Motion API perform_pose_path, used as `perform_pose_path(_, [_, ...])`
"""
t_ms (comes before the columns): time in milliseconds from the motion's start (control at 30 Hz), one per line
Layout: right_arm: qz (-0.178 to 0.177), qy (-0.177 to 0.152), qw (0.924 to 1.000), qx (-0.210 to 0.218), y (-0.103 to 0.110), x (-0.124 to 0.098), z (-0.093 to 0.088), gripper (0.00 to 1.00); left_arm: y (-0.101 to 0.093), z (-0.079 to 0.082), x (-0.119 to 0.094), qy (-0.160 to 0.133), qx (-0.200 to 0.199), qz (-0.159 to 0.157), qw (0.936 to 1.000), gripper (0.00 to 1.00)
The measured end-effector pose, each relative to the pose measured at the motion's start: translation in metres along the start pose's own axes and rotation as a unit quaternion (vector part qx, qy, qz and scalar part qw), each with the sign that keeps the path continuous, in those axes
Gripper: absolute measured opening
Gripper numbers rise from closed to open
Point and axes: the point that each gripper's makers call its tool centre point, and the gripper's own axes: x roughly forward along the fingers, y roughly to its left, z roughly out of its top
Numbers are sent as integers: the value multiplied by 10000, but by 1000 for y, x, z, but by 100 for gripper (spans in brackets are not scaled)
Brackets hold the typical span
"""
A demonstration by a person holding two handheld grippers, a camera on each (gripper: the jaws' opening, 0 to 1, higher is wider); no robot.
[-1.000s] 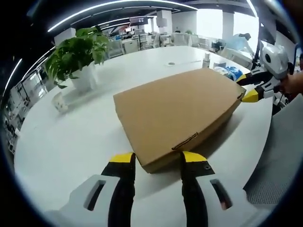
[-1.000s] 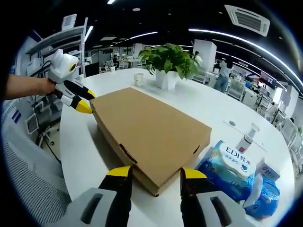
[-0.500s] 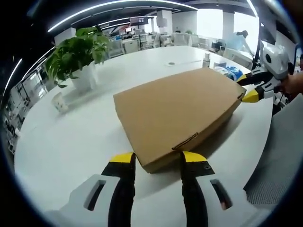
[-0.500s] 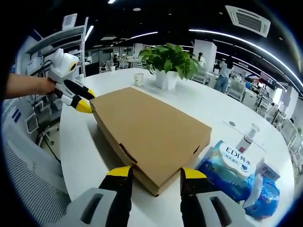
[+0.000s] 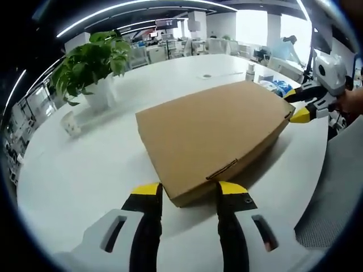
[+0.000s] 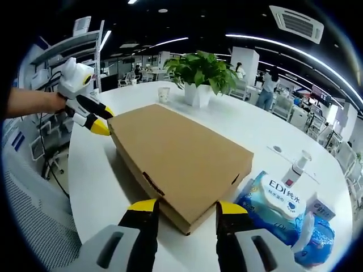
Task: Operate the shoe box by opening the lid, removing the specified soft item, and placing it in the target area until the item is outside and the box remains undamaged.
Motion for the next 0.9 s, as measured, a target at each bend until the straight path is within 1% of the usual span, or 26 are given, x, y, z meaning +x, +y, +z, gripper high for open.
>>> perform_pose_path(900, [-31, 113, 9999, 31, -28, 32, 21, 38, 27, 25, 31, 165, -58, 17, 9998, 37])
